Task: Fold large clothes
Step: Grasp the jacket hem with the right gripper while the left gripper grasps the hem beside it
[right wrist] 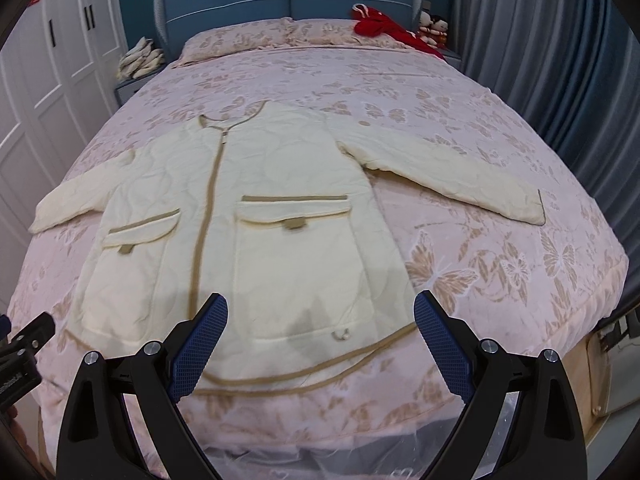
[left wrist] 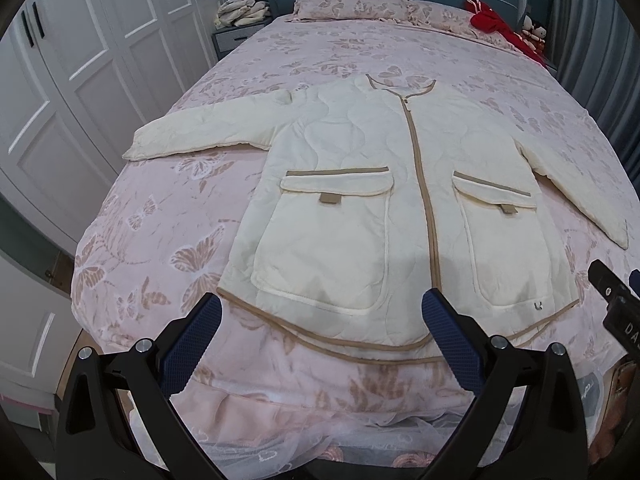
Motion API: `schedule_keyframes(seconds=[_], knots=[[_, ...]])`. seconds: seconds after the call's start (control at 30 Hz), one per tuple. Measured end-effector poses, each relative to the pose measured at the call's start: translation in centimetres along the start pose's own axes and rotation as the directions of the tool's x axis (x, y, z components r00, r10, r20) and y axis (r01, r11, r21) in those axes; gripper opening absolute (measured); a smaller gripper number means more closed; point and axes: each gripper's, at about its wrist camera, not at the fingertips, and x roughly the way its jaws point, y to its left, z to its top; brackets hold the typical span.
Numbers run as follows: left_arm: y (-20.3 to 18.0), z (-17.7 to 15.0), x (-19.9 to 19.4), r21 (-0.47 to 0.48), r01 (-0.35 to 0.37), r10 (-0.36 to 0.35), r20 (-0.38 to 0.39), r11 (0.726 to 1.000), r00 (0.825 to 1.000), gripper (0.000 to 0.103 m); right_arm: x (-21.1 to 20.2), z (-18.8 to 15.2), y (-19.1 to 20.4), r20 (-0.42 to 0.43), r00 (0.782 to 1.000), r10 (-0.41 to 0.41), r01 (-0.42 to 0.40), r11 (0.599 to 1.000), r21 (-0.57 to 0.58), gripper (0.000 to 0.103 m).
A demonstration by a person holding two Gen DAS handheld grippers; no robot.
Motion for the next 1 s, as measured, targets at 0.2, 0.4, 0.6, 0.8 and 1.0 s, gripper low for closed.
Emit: schedule_keyframes(seconds=[0.2,0.4,0.6,0.8,1.0], knots=[[-0.7,1.6,2.0,-0.017,0.008,-0.008,-0.006,1.000,1.000,0.098,5.7,2.5,-7.1,-0.034,0.999,0.025,-0.018,0.985,0.172,0.092],[-1.7,3.3,4.4,-0.042,0.021,-0.021,-0.006,0.999,1.000,0.098,13.8,5.6,-19.6,-0.046,0.999,0.012,0.010,0.891,0.454,0.092],[-2.4,4.4,6.8,-0.082,0.005,-0.006,-0.017,0.997,1.000,0.098,19.6,7.2,-31.4,-0.059,0.988,-0.144,0.149,0.763,0.629,0.092],[-2.0,5.0,9.1,-0.123,0.009,-0.015,-0.043,0.992,0.999,0.098,23.3,6.8,-38.2,-0.111,0.972,-0.207,0.221,0.647,0.729,0.083],[-1.5,5.4,10.7,-0.152,0.036,-0.047,-0.066,0.988,0.997,0.097,24.8,8.2,-38.8,-0.087,0.975,-0.205,0.204,0.670,0.713,0.023]])
